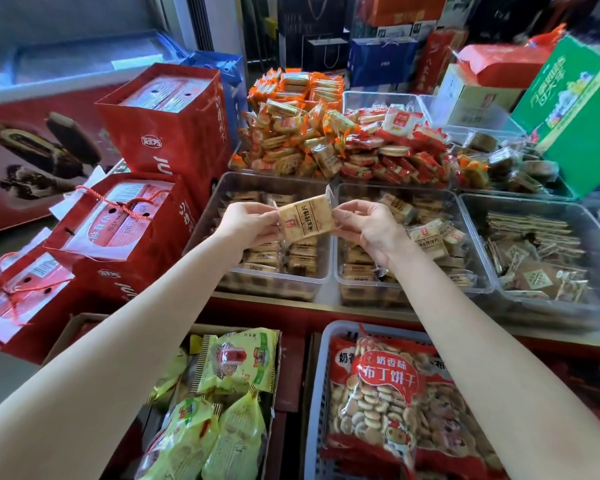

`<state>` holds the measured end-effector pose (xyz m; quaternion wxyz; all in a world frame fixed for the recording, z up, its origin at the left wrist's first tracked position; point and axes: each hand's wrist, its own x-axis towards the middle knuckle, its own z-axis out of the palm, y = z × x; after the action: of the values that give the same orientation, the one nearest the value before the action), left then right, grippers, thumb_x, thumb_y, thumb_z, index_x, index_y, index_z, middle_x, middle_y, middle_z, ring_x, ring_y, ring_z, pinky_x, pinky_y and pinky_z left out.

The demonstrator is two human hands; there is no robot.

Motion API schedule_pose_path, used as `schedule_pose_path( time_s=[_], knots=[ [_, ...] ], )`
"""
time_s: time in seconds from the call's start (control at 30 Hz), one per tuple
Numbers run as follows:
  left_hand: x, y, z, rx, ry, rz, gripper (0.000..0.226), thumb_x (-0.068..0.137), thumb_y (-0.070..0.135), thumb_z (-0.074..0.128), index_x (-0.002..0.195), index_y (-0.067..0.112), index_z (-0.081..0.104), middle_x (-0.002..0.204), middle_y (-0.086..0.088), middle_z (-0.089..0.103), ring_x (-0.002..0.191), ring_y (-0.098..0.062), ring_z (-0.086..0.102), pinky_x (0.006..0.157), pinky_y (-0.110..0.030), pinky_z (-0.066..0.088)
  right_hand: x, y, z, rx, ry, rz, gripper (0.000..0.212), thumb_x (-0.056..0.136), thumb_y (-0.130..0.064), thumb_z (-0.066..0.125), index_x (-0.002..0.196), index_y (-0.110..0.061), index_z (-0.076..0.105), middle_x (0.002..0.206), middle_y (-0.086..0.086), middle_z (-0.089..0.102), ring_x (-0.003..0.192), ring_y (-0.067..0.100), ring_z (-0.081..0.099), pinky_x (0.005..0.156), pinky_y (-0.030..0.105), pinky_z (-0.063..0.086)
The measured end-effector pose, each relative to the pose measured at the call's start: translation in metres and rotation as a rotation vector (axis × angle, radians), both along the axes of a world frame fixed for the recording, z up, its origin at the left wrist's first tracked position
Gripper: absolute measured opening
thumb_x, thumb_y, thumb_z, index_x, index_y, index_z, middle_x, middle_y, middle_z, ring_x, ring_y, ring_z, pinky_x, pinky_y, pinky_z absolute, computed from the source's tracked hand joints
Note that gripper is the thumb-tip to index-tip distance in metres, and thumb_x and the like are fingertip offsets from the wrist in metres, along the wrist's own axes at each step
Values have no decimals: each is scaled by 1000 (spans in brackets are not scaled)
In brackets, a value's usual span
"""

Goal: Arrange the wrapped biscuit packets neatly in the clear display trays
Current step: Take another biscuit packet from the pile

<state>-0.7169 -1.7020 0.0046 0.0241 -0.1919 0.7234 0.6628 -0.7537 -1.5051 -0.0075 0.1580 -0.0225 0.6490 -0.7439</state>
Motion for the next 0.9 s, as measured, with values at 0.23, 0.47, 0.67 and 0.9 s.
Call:
schedule_pose_path(
  time_s=[0.23, 0.47, 0.67, 0.9],
  knots=[
    [1, 6, 3, -14, 61, -16, 5, 86, 6, 65, 81, 7, 63, 73, -7, 65, 51, -2, 62, 55, -14, 54, -6, -6, -6, 570, 338, -207, 6, 94, -5, 55, 87, -5, 55, 89, 13, 67, 64, 20, 69, 51, 23, 56],
    [-7, 4, 5, 15, 102, -56, 12, 89, 8, 62, 78, 12, 59, 76, -6, 64, 64, -9, 63, 64, -20, 57, -9, -3, -10, 614, 529, -226, 5, 95, -6, 52, 91, -8, 52, 81, 10, 67, 56, 16, 66, 43, 18, 51],
    [-11, 2, 2, -267, 255, -129, 15, 90, 12, 61, 77, 20, 59, 88, -7, 65, 89, -27, 66, 81, -40, 56, -20, 5, -11, 703, 417, -68, 23, 86, -17, 68, 107, -11, 61, 98, 3, 66, 90, 16, 64, 77, 23, 51],
    [-1, 16, 0, -637, 332, -274, 8, 87, 8, 62, 83, 14, 60, 76, 13, 61, 73, -3, 60, 61, -10, 43, -6, -13, 10, 548, 477, 140, 22, 83, -26, 71, 102, -15, 68, 92, -4, 67, 79, 3, 63, 68, 11, 51]
  ],
)
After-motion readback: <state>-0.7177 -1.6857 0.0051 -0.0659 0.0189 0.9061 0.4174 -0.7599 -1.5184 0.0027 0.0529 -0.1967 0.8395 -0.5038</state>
